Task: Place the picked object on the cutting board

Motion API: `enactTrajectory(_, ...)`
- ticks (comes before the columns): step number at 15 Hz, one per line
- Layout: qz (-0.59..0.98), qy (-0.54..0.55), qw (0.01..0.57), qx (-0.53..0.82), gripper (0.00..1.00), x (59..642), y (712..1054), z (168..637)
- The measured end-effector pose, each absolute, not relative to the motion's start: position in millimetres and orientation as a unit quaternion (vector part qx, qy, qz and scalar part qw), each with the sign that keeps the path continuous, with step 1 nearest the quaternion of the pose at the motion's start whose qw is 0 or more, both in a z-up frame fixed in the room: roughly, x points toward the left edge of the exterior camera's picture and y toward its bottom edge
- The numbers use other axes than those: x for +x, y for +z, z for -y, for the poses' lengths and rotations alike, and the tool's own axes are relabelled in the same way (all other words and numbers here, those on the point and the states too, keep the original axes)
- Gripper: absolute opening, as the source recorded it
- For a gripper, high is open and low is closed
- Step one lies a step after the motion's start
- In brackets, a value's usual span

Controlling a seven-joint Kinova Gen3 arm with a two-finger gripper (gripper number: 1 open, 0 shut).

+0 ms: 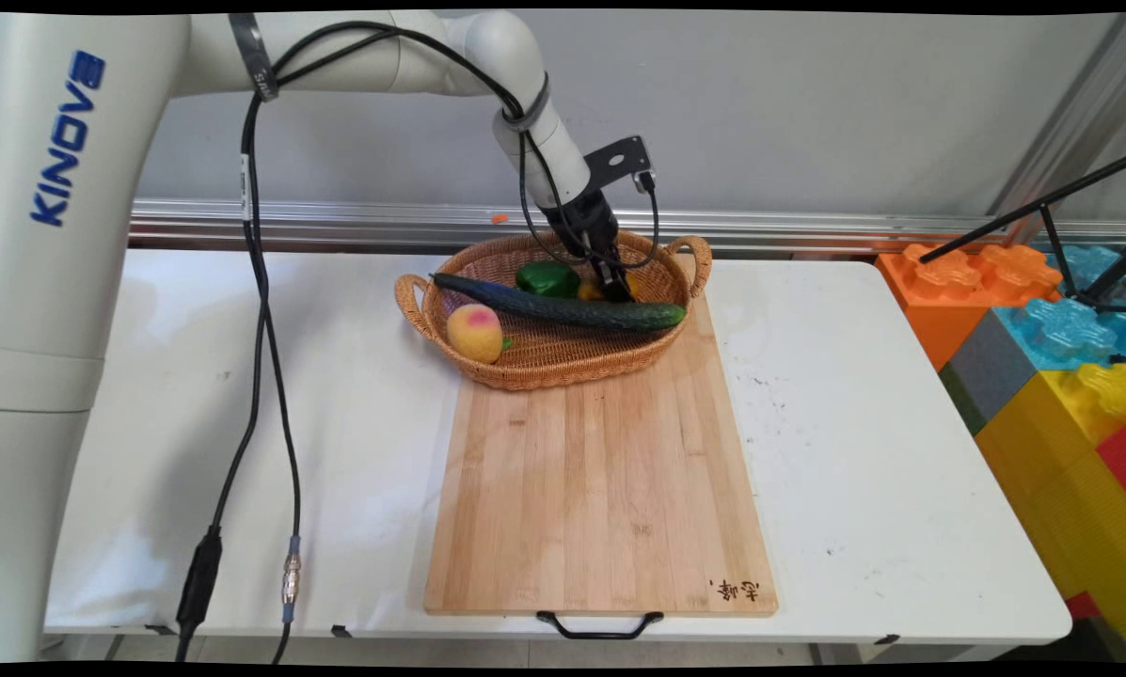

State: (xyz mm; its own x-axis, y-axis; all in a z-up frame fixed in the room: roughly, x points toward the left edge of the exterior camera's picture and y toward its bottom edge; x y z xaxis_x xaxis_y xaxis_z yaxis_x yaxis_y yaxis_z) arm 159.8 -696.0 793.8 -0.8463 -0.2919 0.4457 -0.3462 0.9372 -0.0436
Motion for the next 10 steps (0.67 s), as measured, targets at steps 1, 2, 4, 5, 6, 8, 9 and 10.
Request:
enactTrajectory(1, 0.960, 0.064, 0.221, 0.158, 0.00, 159, 793, 697)
enactTrajectory(2, 0.961, 0.067, 0.221, 0.153, 0.00, 158, 793, 698)
enactTrajectory(4, 0.962, 0.075, 0.221, 0.144, 0.00, 157, 797, 699)
enactTrajectory(5, 0.961, 0.081, 0.223, 0.141, 0.00, 157, 800, 700)
enactTrajectory(6, 0.960, 0.089, 0.226, 0.140, 0.00, 156, 805, 699)
enactTrajectory(8, 0.955, 0.111, 0.234, 0.147, 0.00, 155, 820, 695)
enactTrajectory(9, 0.952, 0.120, 0.237, 0.152, 0.00, 155, 827, 692)
enactTrajectory(10, 0.950, 0.129, 0.240, 0.156, 0.00, 155, 835, 688)
